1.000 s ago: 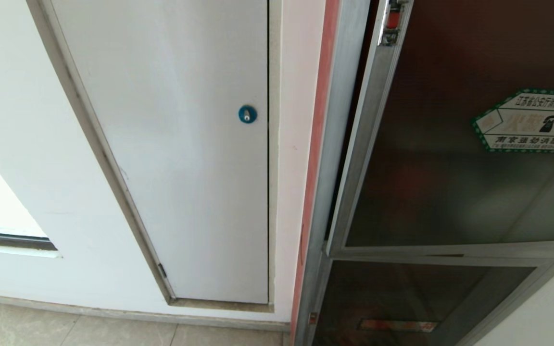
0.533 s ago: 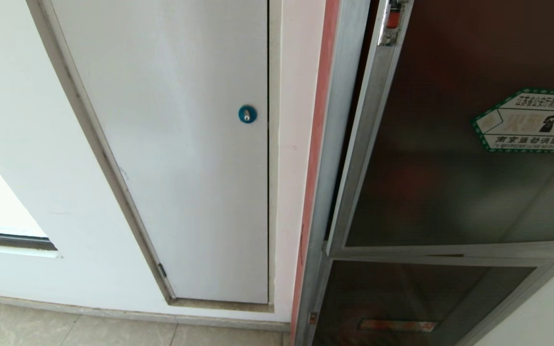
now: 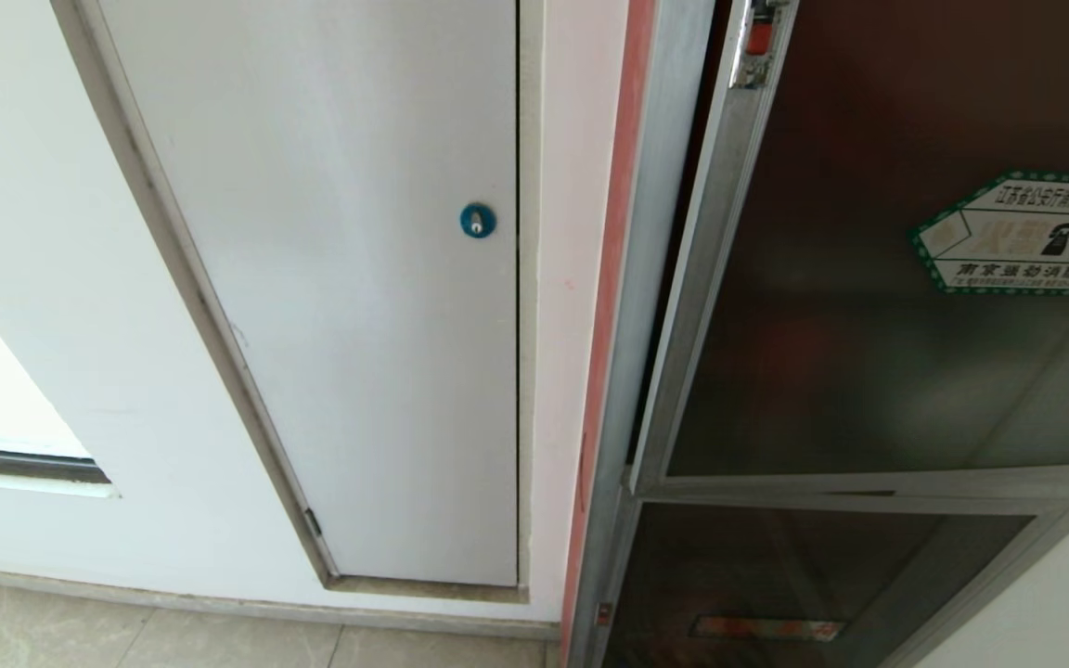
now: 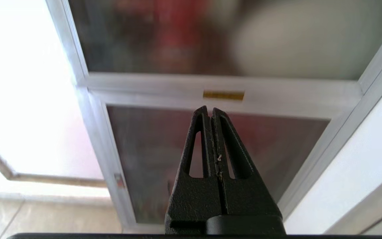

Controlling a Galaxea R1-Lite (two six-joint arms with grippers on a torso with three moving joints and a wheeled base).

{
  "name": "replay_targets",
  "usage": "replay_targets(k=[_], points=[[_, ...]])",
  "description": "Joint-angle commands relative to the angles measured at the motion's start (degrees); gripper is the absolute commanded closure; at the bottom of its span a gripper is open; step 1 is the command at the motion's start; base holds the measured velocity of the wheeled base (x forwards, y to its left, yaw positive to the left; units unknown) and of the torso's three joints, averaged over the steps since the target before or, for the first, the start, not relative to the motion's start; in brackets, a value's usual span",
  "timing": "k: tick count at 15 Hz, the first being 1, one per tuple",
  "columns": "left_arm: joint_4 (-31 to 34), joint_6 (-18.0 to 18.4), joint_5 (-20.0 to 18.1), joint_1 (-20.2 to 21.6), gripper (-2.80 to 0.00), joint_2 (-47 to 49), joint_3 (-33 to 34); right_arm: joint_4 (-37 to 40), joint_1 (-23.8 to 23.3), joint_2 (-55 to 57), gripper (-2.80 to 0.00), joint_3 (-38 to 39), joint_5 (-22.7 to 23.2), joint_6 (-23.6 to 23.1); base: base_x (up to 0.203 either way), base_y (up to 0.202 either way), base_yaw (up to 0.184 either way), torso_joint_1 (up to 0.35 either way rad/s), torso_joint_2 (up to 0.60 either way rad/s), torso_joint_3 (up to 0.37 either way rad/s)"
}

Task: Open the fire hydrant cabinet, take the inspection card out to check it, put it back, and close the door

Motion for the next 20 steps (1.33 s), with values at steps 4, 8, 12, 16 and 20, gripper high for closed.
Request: replay_targets(k=[4, 8, 12, 16, 20], points=[[0.0, 0.0, 0.0, 0.0, 0.00, 0.1, 0.0, 2.8, 0.0, -0.1, 0.00, 0.9, 1.7, -0.8, 0.000, 0.000, 0.000, 0.000, 0.00, 0.000], [0.0, 0.0, 0.0, 0.0, 0.00, 0.1, 0.0, 4.4, 0.0, 0.0, 0.00, 0.8, 2.2, -0.4, 0.000, 0.000, 0.000, 0.000, 0.00, 0.000], [0.0, 0.0, 0.0, 0.0, 0.00, 0.1, 0.0, 4.4, 0.0, 0.0, 0.00, 0.8, 2.2, 1.1, 0.000, 0.000, 0.000, 0.000, 0.00, 0.000], [0.0, 0.0, 0.0, 0.0, 0.00, 0.1, 0.0, 4.3, 0.0, 0.0, 0.00, 0.9, 2.0, 2.0, 0.000, 0.000, 0.000, 0.000, 0.00, 0.000], [-0.1, 0.0, 0.0, 0.0, 0.00, 0.1, 0.0, 4.3, 0.0, 0.0, 0.00, 0.9, 2.0, 2.3, 0.000, 0.000, 0.000, 0.000, 0.00, 0.000]])
